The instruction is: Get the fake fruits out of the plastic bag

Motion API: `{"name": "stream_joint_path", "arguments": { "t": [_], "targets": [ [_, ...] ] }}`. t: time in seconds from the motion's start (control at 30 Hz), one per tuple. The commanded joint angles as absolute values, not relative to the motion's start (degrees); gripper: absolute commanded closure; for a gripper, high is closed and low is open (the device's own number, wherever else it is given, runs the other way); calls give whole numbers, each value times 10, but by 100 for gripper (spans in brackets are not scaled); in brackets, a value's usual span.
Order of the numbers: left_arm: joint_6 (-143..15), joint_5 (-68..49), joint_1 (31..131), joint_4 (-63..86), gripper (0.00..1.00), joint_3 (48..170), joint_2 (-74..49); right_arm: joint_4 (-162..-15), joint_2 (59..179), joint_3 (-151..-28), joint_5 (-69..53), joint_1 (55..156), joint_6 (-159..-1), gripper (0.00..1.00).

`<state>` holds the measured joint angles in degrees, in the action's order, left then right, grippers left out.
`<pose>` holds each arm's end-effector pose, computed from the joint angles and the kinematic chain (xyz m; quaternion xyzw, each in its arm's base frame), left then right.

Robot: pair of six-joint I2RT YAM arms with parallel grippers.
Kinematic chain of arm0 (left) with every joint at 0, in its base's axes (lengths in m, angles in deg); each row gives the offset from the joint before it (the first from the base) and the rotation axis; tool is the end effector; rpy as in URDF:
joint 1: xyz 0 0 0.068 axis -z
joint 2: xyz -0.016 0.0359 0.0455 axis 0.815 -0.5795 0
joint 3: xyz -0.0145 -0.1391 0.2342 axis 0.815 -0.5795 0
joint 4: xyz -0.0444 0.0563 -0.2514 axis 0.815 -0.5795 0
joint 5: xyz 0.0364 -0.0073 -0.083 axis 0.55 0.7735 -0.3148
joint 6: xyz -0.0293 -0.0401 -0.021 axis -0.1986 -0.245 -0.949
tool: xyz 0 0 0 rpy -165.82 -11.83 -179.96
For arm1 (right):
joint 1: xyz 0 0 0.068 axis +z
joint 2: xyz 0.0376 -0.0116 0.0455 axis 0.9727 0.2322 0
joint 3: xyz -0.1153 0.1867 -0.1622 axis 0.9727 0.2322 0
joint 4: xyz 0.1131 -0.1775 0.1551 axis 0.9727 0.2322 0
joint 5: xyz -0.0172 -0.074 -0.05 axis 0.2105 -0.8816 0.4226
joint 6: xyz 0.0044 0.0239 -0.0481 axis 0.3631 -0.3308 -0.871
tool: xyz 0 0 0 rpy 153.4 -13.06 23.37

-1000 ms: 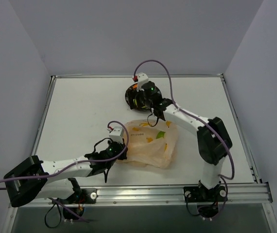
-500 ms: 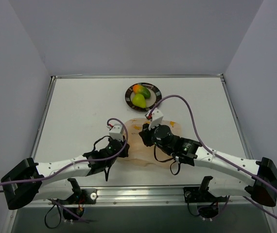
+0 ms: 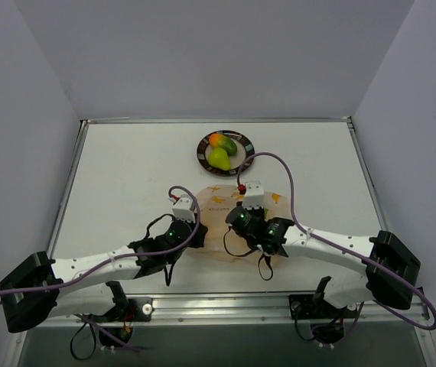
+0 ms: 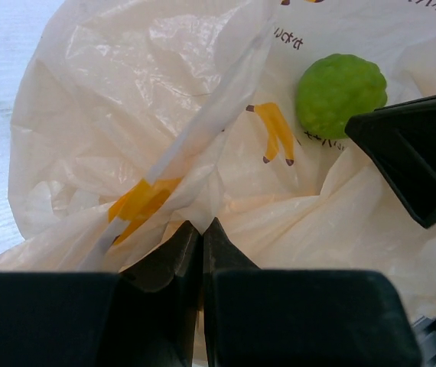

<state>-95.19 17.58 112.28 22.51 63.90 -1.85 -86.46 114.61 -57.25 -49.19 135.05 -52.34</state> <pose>0.1357 -0.1934 0.2080 0.0227 0.8309 -0.3253 0.4508 0.1637 0.2296 0.2258 -0.0512 0.8619 0.1408 0.4845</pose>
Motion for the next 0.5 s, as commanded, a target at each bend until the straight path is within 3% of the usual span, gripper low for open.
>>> {"name": "stream_joint_path", "arguments": {
  "t": [0.0,0.23,0.37,0.47],
  "targets": [
    [-945,150,1133,264,98,639,-24,-757,1130,-559,-617,1348,-398,78],
    [-938,158,1160,277,98,650,-56,-753,1117,-527,-627,1329,-326,62],
    [-938,163,1165,277,97,649,-56,-754,1157,-522,-626,1291,-318,37],
    [-938,167,1172,275,98,649,-57,-759,1166,-525,-621,1274,-320,27]
  ]
}}
